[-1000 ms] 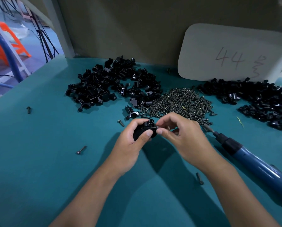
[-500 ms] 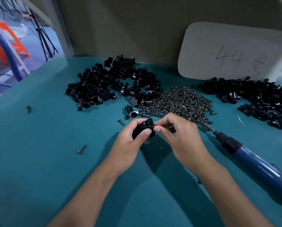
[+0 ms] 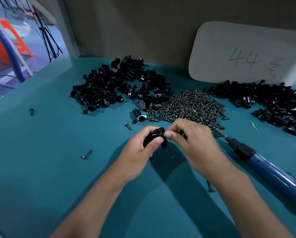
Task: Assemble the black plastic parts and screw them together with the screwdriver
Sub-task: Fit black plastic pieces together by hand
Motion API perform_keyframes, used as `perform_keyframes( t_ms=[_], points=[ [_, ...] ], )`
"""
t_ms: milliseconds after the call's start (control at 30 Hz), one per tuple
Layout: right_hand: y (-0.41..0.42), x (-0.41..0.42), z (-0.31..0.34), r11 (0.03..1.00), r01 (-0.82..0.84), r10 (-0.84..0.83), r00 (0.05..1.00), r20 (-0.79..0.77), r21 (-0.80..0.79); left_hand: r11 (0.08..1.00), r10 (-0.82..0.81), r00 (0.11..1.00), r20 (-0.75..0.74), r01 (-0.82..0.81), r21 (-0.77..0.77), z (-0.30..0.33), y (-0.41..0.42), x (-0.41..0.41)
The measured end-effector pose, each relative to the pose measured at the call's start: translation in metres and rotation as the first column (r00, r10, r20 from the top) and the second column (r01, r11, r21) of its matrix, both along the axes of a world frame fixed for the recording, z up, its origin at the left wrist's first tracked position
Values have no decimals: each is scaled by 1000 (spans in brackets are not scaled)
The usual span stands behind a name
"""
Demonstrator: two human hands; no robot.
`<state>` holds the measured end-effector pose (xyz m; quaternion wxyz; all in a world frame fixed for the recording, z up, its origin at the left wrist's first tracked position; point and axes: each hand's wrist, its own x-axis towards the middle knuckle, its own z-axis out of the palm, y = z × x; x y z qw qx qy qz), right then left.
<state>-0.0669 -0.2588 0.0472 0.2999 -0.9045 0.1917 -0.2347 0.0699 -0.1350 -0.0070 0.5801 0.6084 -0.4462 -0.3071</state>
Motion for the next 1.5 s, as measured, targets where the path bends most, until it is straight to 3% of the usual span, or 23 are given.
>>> perform_keyframes(
  t_ms=[567, 833, 1200, 1367, 1500],
  points=[
    [5, 1, 3, 999, -42, 41, 999, -14, -21, 1000, 26, 998, -51, -27, -12, 3, -2, 2],
    [1, -4, 6, 997, -14, 14, 1000, 1, 78, 1000, -11, 999, -47, 9, -29, 3, -1, 1],
    [2, 3, -3, 999, 45, -45, 998, -41, 6, 1000, 11, 996, 88, -10, -3, 0, -1, -3],
    [1, 0, 2, 996, 11, -6, 998, -63, 85, 999, 38, 998, 54, -39, 4, 0, -1, -2],
    [-1, 0, 2, 1000, 8, -7, 997, -72, 9, 999, 40, 994, 102, -42, 12, 1, -1, -4]
  ],
)
